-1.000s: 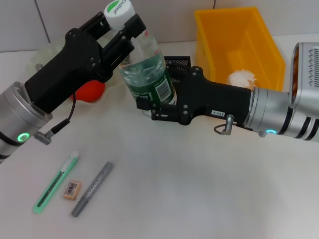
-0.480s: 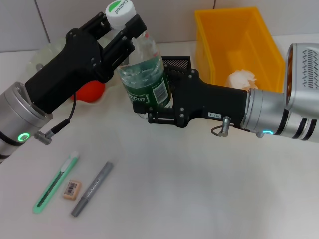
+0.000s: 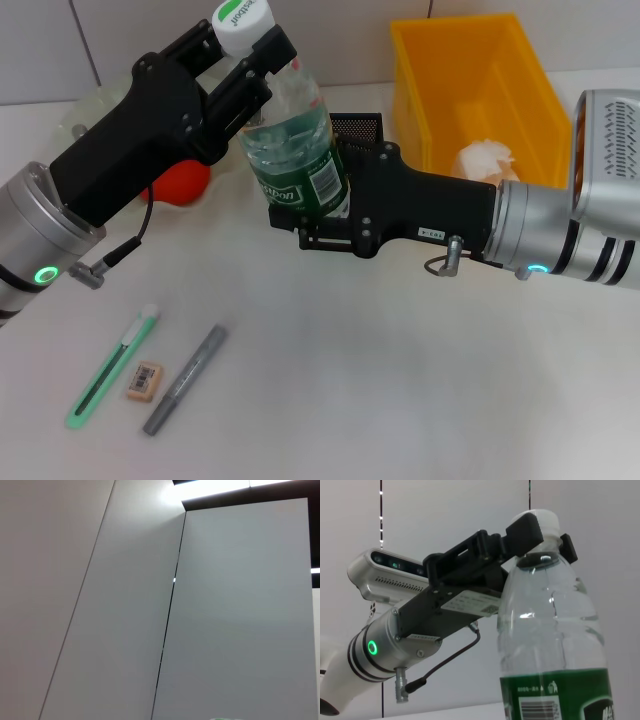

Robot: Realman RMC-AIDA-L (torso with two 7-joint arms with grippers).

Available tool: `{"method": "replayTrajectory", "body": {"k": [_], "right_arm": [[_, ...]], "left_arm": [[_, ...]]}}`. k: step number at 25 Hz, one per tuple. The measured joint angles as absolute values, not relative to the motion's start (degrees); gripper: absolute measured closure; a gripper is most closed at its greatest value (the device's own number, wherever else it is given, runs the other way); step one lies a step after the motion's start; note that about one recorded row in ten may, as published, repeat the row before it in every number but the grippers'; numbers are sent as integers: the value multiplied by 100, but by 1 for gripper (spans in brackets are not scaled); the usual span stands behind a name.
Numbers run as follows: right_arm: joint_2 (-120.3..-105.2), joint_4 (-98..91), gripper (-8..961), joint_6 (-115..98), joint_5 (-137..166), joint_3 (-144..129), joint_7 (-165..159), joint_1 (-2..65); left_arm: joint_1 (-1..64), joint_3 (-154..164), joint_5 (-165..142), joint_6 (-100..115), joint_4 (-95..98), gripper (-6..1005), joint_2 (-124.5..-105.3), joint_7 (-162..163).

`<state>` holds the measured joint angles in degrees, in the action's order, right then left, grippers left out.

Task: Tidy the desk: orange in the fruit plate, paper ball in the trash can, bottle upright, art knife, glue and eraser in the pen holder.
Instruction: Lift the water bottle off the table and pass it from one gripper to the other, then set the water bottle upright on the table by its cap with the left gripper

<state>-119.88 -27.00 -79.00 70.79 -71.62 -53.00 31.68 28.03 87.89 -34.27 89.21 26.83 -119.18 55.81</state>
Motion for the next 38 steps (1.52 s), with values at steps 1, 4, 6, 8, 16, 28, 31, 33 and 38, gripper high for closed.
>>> {"method": "replayTrajectory", "body": {"k": [1,4,6,8,16,28,31,33,38], "right_arm": [[-11988,-2696,183,-7898,7087,-7181,-5303,3172],[-11988,-2690,183,-7886,7085,-7254,-5310,3175],[-11988,-2690,183,-7875,7086,-7267,-5311,3173],[-11988,-2691,183,-7852,7084,-7286,-5311,3162],[-11988,-2692,183,-7831,7083,-7295,-5326,3139],[-11988,-2676,183,-7817,7083,-7295,-5326,3128],[-11988,-2677,183,-7808,7083,-7295,-5326,3128],[-11988,-2677,183,-7802,7084,-7295,-5326,3128],[-11988,-2668,183,-7755,7086,-7298,-5326,3128]], "left_arm": [[2803,8789,-3428,8924,2704,568,-11918,5581],[2795,8797,-3428,8958,2734,568,-11918,5586],[2795,8797,-3428,8958,2734,568,-11918,5586],[2795,8798,-3428,8989,2773,568,-11918,5589],[2792,8797,-3428,8993,2837,568,-11918,5599],[2790,8797,-3409,9000,2904,569,-11918,5600],[2792,8797,-3403,9002,2960,569,-11918,5601],[2794,8797,-3398,9004,2965,569,-11918,5601],[2795,8794,-3383,9010,2978,568,-11918,5600]]}}
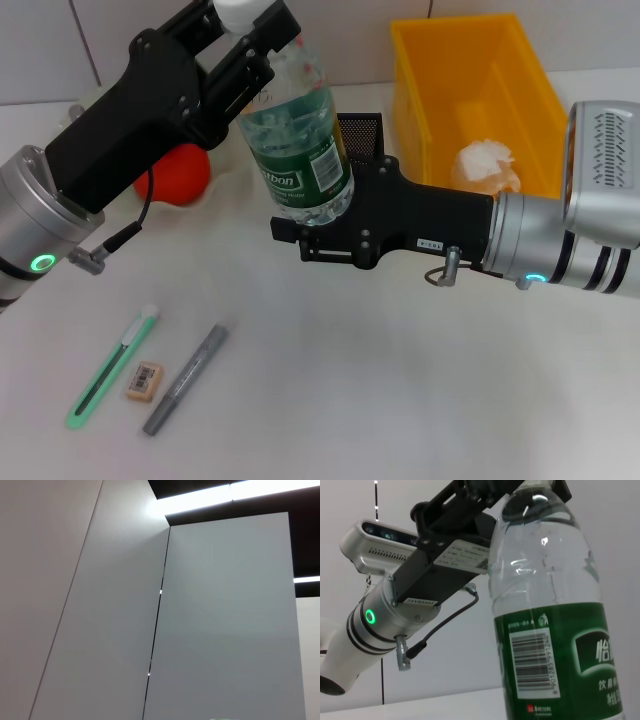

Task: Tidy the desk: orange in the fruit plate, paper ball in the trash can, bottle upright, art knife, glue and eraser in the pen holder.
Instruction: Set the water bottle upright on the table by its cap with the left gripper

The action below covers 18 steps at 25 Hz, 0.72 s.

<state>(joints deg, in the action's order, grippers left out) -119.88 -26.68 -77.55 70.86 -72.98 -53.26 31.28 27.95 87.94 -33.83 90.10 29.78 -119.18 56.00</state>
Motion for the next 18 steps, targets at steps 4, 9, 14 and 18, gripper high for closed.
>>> {"method": "replayTrajectory", "body": {"k": [4,9,14,18], "right_arm": [[-11988,-2667,183,-7734,7085,-7350,-5326,3123],[-11988,-2662,183,-7727,7085,-7366,-5326,3114],[-11988,-2622,183,-7722,7085,-7366,-5326,3111],[-11988,-2585,183,-7718,7085,-7365,-5326,3110]], "left_arm": [[2805,8796,-3381,9010,2985,568,-11918,5599],[2789,8798,-3381,9016,3009,569,-11918,5596],[2773,8798,-3375,9023,3048,568,-11918,5599],[2760,8797,-3374,9025,3096,568,-11918,5604]]}}
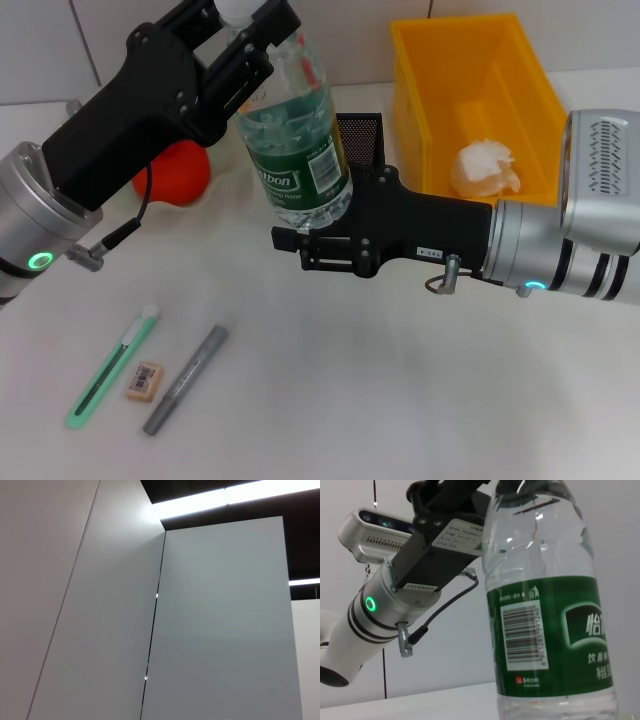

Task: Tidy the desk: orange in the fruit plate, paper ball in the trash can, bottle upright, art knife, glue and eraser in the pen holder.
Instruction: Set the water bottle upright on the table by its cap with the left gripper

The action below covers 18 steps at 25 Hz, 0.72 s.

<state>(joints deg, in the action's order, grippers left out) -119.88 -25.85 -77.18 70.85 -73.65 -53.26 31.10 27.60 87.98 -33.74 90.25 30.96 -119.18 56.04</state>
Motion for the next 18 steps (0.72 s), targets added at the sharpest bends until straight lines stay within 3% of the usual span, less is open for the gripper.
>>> {"method": "replayTrajectory", "body": {"k": [18], "right_arm": [[-11971,-2594,183,-7685,7086,-7356,-5304,2891]], "left_arm": [[2691,8584,-3374,8971,3066,568,-11886,5493]]}}
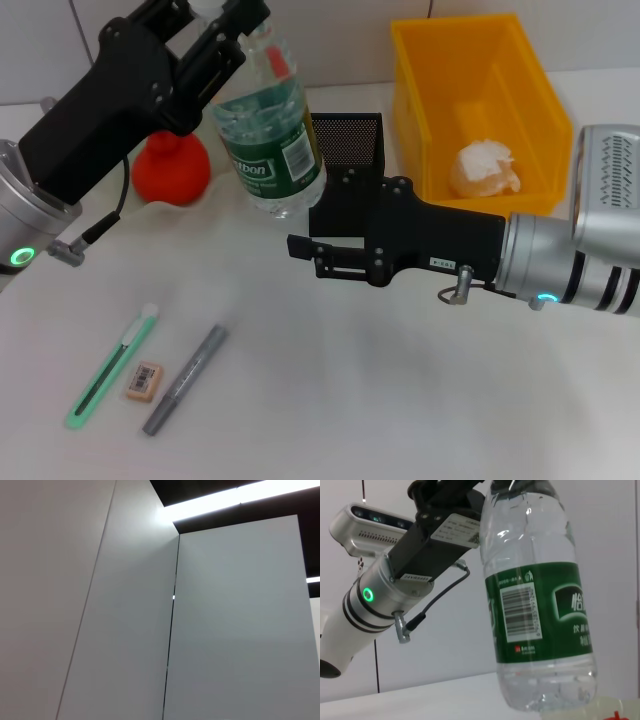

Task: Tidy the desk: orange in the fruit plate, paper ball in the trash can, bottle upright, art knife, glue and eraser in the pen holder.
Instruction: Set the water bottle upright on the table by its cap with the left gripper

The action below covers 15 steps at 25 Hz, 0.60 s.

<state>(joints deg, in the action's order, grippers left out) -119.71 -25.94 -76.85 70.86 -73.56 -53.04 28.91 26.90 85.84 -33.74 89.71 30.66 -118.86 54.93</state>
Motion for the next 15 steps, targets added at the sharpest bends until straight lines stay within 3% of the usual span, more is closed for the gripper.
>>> {"method": "replayTrajectory", "body": {"k": [15], "right_arm": [[-11953,-3372,183,-8057,7091,-7300,-5261,2106]], "left_arm": [[2508,8349,-3415,8789,3049,568,-11851,5357]]}}
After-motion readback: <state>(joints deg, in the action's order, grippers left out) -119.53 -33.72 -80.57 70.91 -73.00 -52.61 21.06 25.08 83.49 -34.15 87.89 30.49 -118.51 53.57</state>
